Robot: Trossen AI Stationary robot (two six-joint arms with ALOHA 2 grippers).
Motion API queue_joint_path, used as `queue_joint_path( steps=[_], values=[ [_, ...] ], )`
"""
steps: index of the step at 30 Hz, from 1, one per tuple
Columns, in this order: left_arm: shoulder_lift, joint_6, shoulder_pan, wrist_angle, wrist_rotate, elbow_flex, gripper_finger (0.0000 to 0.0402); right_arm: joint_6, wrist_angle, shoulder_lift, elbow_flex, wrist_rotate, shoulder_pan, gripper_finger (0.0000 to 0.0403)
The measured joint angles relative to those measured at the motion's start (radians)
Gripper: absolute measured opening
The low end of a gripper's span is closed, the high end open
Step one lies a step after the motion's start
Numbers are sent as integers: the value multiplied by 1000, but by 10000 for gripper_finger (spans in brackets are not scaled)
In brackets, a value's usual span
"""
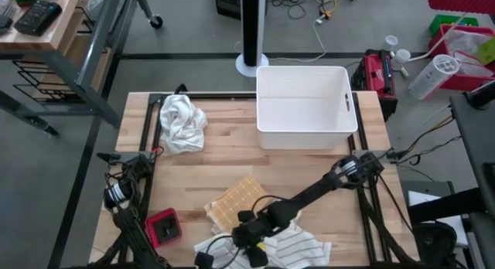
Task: Fold towel
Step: Fold the white kitchen towel
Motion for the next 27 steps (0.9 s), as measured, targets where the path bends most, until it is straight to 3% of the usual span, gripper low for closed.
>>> queue_joint_path(
  steps=[3, 6, 8, 11, 13, 20, 27],
  values=[
    [0, 0, 0, 0, -2, 0, 0, -15, 33, 28, -1, -27, -1, 221],
    [0, 0, 0, 0, -3, 0, 0, -39, 78, 38, -2, -30, 11, 199],
    [0, 0, 0, 0, -2, 0, 0, -60, 87, 41, -2, -34, 25, 161],
    [0, -3, 0, 0, -3, 0, 0, -109, 82, 40, -2, -6, 49, 63],
    [0, -10, -3, 0, -3, 0, 0, -137, 79, 26, -2, 64, 72, 18],
    [0, -133, -7, -68, -2, 37, 0, -201, 42, -110, 4, 393, 174, 4],
    [-1, -287, -3, -497, -80, 269, 0, -270, -56, -326, 4, 718, 291, 2]
  ],
)
